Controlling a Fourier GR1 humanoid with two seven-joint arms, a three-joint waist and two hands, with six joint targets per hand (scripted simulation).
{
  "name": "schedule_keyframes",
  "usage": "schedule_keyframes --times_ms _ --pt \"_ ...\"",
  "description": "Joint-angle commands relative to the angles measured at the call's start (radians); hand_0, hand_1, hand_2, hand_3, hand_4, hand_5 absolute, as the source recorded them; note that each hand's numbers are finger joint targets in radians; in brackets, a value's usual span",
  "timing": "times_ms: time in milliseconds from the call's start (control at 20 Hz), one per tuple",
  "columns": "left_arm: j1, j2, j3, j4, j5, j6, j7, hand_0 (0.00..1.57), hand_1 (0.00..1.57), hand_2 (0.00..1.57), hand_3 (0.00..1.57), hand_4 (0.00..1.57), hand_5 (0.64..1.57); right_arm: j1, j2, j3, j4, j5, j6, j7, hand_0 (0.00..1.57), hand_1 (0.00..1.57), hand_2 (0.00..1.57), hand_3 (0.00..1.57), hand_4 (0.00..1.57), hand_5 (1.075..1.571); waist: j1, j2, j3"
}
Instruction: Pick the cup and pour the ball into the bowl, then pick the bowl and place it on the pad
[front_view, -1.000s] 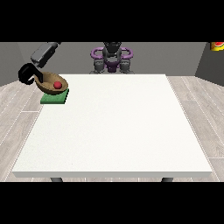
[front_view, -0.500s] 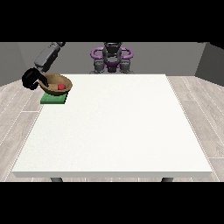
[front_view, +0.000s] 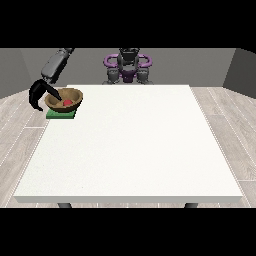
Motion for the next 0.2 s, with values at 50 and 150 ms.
schedule_keyframes --times_ms 50,150 --pt "0.011 -0.064 -0.056 -0.027 -0.016 0.046 0.046 0.0 0.0 0.0 0.0 1.19 1.569 -0.046 -0.021 0.044 -0.008 0.03 0.025 0.099 0.0 0.0 0.0 0.0 0.0 1.4 -0.019 -0.091 -0.0009" --pt "0.069 -0.059 -0.036 0.05 -0.048 0.032 -0.011 0.0 0.0 0.0 0.0 1.19 1.569 -0.042 -0.091 0.055 -0.054 0.026 0.113 0.146 0.0 0.0 0.0 0.0 0.2 1.375 -0.066 -0.154 -0.0029"
